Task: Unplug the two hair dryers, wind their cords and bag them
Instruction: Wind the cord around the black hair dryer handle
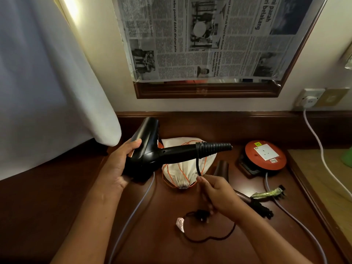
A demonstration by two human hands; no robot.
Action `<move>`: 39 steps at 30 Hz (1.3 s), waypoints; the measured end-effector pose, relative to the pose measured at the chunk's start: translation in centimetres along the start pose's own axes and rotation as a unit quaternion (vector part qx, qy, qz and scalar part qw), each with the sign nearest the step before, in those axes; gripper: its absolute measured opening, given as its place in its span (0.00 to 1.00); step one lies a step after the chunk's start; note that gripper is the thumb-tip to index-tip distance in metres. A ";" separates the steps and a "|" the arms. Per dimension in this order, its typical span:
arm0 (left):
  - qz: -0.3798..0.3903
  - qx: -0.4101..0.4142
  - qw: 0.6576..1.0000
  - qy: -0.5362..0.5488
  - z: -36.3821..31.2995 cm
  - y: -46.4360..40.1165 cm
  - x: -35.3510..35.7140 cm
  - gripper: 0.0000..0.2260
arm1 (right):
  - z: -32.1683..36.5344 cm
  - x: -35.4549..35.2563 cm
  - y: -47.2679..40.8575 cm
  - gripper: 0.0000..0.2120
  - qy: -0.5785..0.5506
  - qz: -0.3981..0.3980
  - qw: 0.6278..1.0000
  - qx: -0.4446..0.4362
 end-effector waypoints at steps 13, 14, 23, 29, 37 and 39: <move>0.027 -0.037 0.999 0.002 -0.6 0.2 -0.4 0.19 | 0.2 0.2 -2.5 0.24 -0.174 0.082 0.979 -0.067; 0.028 -0.040 0.999 0.006 -0.6 0.2 -0.5 0.18 | 0.2 0.1 -2.7 0.25 -0.182 0.095 0.977 -0.064; 0.056 -0.086 0.995 0.001 0.0 -0.1 -1.0 0.21 | 1.5 -0.6 -3.1 0.21 -0.272 0.235 0.933 -0.011; 0.123 -0.103 0.986 -0.038 0.3 0.5 -0.3 0.23 | 2.2 -1.4 -3.4 0.07 -0.245 0.282 0.927 0.045; 0.227 -0.100 0.967 -0.054 0.6 0.8 -0.1 0.39 | 6.4 -3.9 -4.6 0.08 0.064 0.273 0.958 0.060; 0.229 -0.089 0.967 -0.065 0.5 1.1 0.2 0.42 | 7.1 -4.1 -4.2 0.08 0.101 0.270 0.956 0.053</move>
Point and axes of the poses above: each hand's wrist, its own y-axis away from the middle knuckle, its own x-axis out of the palm, z = x × y, the point moved 5 cm from there along -y, towards the middle knuckle, and after that the axes turned 11 degrees about x, right-handed, at the moved point
